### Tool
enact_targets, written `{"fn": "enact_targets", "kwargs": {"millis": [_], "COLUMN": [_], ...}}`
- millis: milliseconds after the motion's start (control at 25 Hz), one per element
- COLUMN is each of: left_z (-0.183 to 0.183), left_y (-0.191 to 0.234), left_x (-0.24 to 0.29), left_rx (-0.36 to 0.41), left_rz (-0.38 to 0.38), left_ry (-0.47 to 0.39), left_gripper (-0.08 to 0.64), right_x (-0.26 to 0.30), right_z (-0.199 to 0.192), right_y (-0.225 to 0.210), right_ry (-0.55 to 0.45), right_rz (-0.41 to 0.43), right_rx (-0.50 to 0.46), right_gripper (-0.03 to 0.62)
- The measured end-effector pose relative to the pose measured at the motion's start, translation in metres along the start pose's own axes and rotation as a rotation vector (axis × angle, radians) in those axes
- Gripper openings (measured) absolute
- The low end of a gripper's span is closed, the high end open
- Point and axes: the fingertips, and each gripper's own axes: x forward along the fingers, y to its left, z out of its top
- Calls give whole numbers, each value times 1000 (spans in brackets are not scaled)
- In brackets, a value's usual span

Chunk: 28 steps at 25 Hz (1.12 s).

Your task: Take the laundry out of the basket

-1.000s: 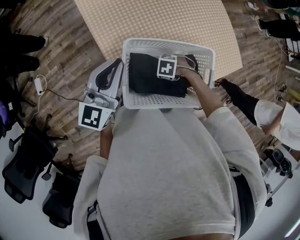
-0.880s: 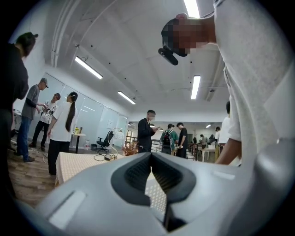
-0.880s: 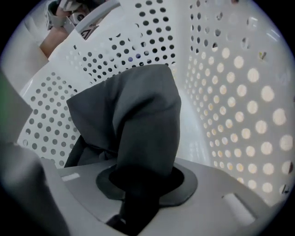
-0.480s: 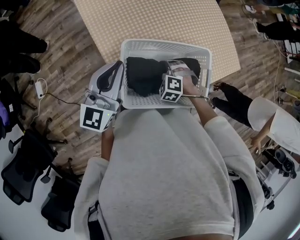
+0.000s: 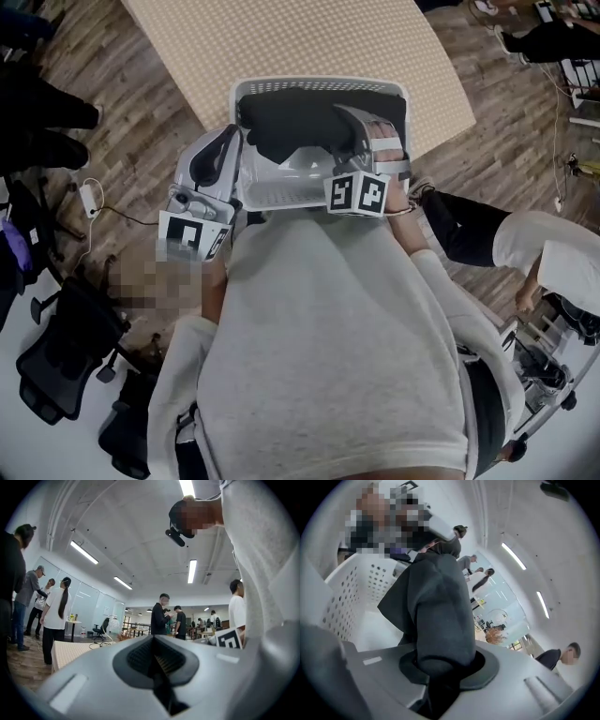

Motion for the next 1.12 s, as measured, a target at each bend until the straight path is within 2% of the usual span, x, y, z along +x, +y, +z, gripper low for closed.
{"fn": "enact_targets", "kwargs": {"millis": [80, 200, 360, 440, 520, 600, 800, 1000, 1120], "left_z": [5, 14, 21, 27, 34, 39, 41, 37, 33], "left_y": [-7, -14, -22, -26, -33, -43, -71, -81, -97], "left_x": [-2, -7, -9, -10, -9, -7, -13, -31, -40], "left_rx": [13, 33, 59, 70, 85, 106, 134, 126, 116], "left_rz": [-8, -10, -5, 0, 3, 4, 15, 38, 26], "left_ry": [-6, -20, -28, -38, -47, -46, -11, -1, -8], "left_gripper": [6, 6, 6, 6, 6, 6, 6, 6, 6], "right_x": [-9, -26, -62, -82, -98, -108, -122, -128, -144], "right_z": [1, 7, 21, 31, 37, 39, 32, 32, 32], "right_y": [-15, -36, -72, -90, -103, -110, -106, -94, -83], "right_ry": [-29, -123, -345, -460, -527, -557, -569, -591, -597], "right_rz": [-30, -38, -36, -28, -30, -42, -53, -31, -38], "right_rx": [152, 441, 800, 913, 944, 920, 864, 842, 852], "right_gripper": [103, 100, 96, 96, 95, 95, 95, 95, 95]}}
